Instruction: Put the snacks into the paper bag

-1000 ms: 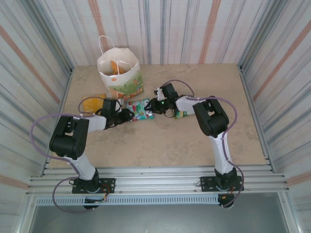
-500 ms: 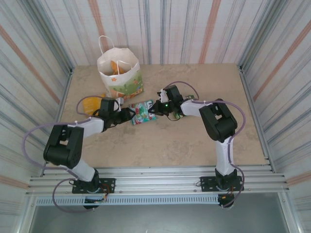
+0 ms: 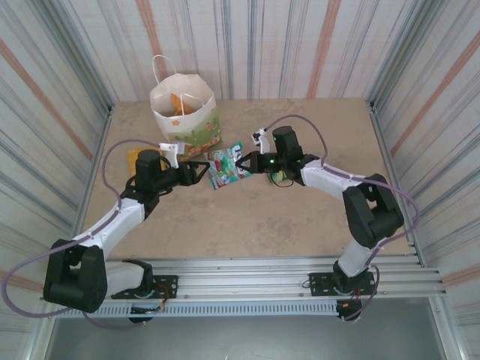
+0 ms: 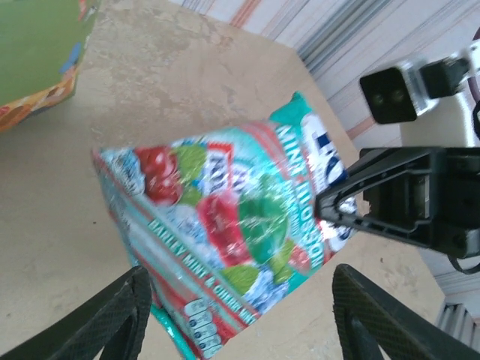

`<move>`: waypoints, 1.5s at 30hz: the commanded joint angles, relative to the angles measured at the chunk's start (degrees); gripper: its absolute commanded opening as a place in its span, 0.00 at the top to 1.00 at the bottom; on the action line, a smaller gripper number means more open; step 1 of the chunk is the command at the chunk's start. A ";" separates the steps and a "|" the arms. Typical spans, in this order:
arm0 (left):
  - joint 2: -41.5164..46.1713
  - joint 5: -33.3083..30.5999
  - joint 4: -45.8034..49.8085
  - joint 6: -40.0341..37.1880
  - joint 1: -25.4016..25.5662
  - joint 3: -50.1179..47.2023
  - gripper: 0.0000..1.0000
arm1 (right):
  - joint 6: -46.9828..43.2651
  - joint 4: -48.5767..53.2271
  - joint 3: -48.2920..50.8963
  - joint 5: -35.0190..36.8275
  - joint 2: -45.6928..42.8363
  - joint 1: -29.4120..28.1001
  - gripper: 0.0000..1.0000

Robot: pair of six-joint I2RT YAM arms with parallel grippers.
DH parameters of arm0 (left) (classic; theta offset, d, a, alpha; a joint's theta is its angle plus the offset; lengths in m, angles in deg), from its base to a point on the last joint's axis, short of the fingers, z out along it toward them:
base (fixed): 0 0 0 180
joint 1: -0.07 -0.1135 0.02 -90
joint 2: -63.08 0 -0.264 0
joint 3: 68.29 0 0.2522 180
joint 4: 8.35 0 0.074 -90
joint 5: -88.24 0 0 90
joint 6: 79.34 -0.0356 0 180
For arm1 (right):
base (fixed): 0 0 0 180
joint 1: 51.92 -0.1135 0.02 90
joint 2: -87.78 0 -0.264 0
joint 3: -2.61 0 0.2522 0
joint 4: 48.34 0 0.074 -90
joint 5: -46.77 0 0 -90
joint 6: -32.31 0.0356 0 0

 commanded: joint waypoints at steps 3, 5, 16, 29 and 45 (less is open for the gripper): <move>-0.53 5.42 -10.08 4.29 0.92 -3.41 0.28 | 2.30 -8.86 3.41 -6.14 -7.45 1.71 1.00; -0.83 5.72 -11.44 4.27 2.21 -3.20 0.24 | 3.37 -10.88 4.28 -7.37 -9.17 1.95 1.00; -1.88 5.26 -19.95 6.28 6.09 -2.55 0.45 | 7.96 -17.83 5.93 -10.96 -11.47 2.04 0.99; 6.07 -0.35 -2.70 -2.82 6.46 4.86 0.87 | 7.34 -14.84 7.24 -5.47 -13.14 2.19 0.65; -4.07 -11.42 22.97 -9.86 0.32 43.99 1.00 | 6.97 -10.29 7.60 -0.95 -11.76 1.88 0.51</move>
